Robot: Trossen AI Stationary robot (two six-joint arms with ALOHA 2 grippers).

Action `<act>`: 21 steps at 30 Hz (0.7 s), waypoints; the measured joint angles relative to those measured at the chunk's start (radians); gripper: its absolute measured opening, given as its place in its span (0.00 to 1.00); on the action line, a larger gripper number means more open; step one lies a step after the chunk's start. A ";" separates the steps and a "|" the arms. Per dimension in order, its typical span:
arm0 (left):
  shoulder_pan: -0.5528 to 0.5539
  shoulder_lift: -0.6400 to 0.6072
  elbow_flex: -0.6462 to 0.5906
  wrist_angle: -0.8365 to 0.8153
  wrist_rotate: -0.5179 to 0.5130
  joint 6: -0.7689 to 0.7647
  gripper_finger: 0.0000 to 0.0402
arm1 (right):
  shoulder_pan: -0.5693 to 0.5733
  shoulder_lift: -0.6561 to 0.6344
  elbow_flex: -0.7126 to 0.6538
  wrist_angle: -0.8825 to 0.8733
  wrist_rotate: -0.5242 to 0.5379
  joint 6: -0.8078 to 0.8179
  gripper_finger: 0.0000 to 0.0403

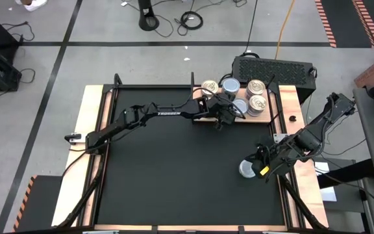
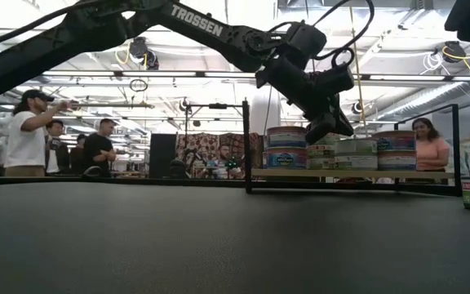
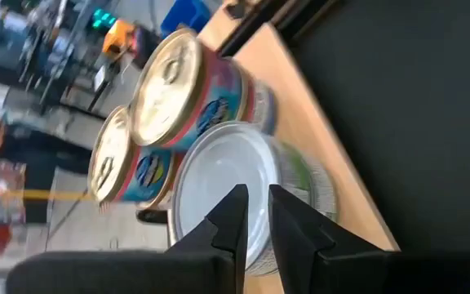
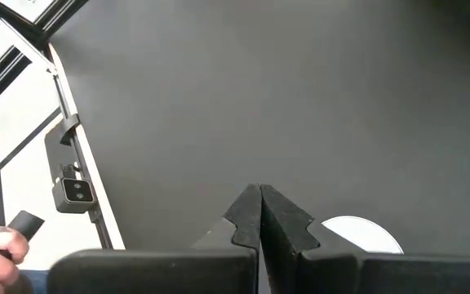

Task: Stack canned seafood by type on shelf
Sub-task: Stack the green tuna can on top of the other green tuna can on the shelf

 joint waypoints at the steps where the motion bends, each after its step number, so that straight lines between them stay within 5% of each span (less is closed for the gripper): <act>1: -0.001 0.000 0.000 0.008 -0.015 -0.022 0.14 | 0.000 0.000 0.000 0.000 0.000 0.000 0.00; 8: -0.027 -0.055 0.000 -0.003 -0.173 -0.096 0.14 | -0.002 0.000 0.001 -0.001 0.003 -0.019 0.00; 21: 0.017 -0.485 -0.001 -0.428 0.067 -0.494 0.14 | -0.259 0.000 0.271 -0.213 0.072 -0.356 0.00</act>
